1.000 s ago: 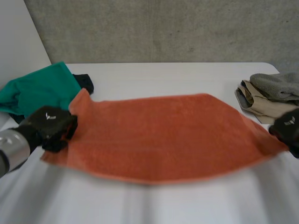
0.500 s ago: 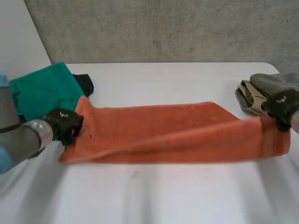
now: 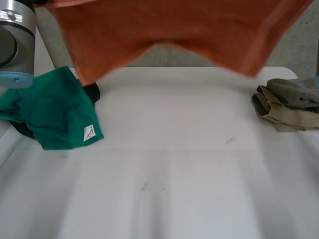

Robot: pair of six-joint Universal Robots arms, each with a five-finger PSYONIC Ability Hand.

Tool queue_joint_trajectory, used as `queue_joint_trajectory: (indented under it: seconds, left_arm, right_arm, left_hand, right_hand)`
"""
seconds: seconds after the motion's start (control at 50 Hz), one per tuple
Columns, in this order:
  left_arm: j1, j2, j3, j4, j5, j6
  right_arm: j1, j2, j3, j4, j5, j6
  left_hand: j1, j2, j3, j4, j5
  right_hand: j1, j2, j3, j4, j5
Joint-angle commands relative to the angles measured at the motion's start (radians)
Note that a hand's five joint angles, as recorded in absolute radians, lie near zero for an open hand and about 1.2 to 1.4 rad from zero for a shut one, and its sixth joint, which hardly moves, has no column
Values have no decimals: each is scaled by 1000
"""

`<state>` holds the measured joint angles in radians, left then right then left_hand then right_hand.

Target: Fold the laundry.

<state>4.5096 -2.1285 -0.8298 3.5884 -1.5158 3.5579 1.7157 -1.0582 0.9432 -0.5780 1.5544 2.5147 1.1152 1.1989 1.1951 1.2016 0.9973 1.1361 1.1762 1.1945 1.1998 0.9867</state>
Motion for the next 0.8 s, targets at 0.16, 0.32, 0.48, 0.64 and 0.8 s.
queue_joint_trajectory:
  seconds: [0.16,0.32,0.48,0.64,0.8]
  left_arm:
    - [-7,22,-389,-63,54,-27]
    - [-47,79,-629,-204,81,-16]
    - [-27,281,-862,-551,80,71]
    - [68,481,-1046,-945,89,321]
    - [48,464,-1000,-851,88,335]
  right_arm:
    - [-4,17,227,202,-68,12]
    - [-16,14,411,380,-88,-4]
    - [-94,-179,710,700,-111,-253]
    - [-298,-419,904,943,-120,-668]
    - [-297,-428,875,887,-137,-581]
  left_hand:
    - [281,197,201,195,224]
    - [281,197,201,195,224]
    - [281,197,201,195,224]
    - [281,197,201,195,224]
    - [281,197,201,195,224]
  right_hand:
    - [260,220,202,196,235]
    - [260,220,202,196,235]
    - [260,220,202,196,235]
    - [260,220,202,196,235]
    - [260,220,202,196,235]
